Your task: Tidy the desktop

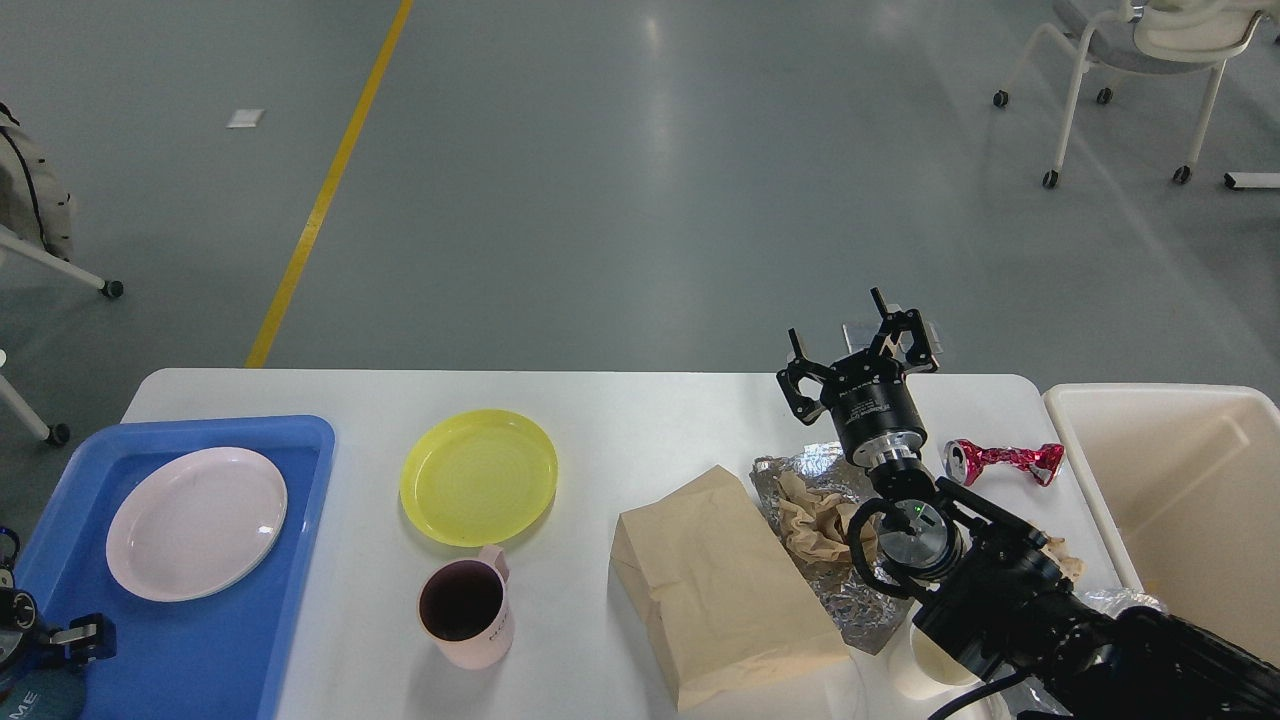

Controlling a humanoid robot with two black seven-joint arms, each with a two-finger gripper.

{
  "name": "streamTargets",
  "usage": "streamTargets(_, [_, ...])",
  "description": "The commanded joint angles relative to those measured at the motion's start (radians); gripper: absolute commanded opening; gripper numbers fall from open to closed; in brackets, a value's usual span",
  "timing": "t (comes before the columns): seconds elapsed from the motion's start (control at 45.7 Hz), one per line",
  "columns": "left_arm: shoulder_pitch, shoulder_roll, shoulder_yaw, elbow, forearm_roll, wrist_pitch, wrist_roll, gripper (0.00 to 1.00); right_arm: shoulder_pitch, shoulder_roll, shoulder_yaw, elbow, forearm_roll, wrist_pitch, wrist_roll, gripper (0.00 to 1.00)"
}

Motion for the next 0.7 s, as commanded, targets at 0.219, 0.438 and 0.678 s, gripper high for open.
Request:
streamTargets(0.219, [-0.019,0.006,-0.022,0.0,0.0,-0.006,0.002,0.96,0.0,0.0,0.0,0.0,0.0,0.0,0.0,1.0])
streamTargets(0.438, [-0.192,0.061,-0.031,-0.009,0.009,-0.101,0.005,0.97,0.0,0.0,0.0,-0.001,0.0,0.0,0.0,1.0])
streamTargets(0.678, [-0.379,0.027,-0.152,-0.022,0.002,-0.295,0.001,0.97,0.0,0.0,0.0,0.0,0.0,0.0,0.0,1.0])
